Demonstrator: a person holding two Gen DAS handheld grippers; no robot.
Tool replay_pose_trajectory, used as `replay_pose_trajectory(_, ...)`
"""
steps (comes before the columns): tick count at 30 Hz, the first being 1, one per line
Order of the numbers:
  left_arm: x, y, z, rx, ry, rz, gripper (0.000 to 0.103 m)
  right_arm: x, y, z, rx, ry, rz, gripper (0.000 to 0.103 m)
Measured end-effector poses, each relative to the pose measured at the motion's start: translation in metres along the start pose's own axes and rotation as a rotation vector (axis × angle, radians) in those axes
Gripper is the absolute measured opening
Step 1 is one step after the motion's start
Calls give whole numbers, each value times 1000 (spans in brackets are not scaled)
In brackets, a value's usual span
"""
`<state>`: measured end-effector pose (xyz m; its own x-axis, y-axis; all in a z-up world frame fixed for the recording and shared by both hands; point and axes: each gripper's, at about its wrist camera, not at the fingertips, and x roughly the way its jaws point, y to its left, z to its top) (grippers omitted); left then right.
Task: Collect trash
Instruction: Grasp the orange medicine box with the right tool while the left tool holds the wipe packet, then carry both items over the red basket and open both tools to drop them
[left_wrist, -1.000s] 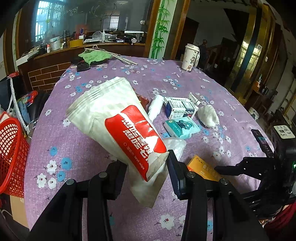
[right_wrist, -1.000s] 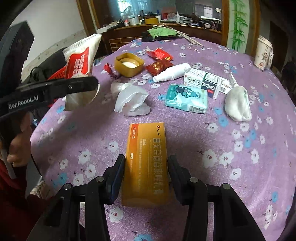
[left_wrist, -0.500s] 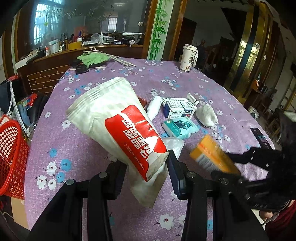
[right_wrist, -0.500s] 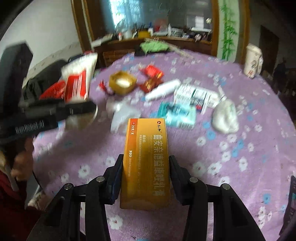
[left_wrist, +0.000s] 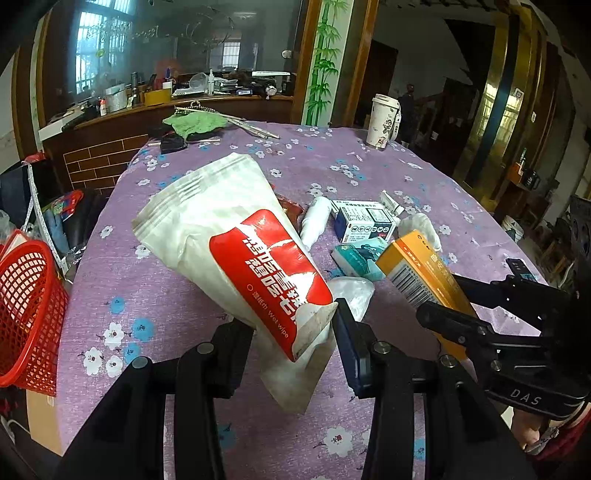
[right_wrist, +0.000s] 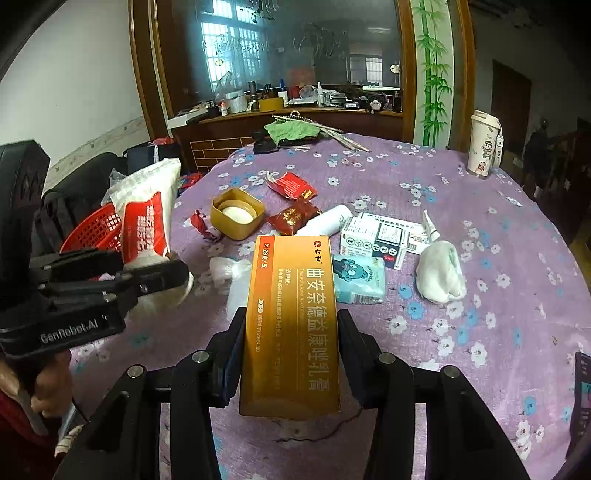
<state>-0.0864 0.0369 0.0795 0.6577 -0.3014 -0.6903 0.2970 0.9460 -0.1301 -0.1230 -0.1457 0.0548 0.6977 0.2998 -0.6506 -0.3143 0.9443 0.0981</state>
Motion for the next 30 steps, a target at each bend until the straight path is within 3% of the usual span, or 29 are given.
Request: replay_pose_trajectory(30, -9, 8, 1, -22, -9, 15, 42, 6, 5, 17, 33, -3, 62, 51)
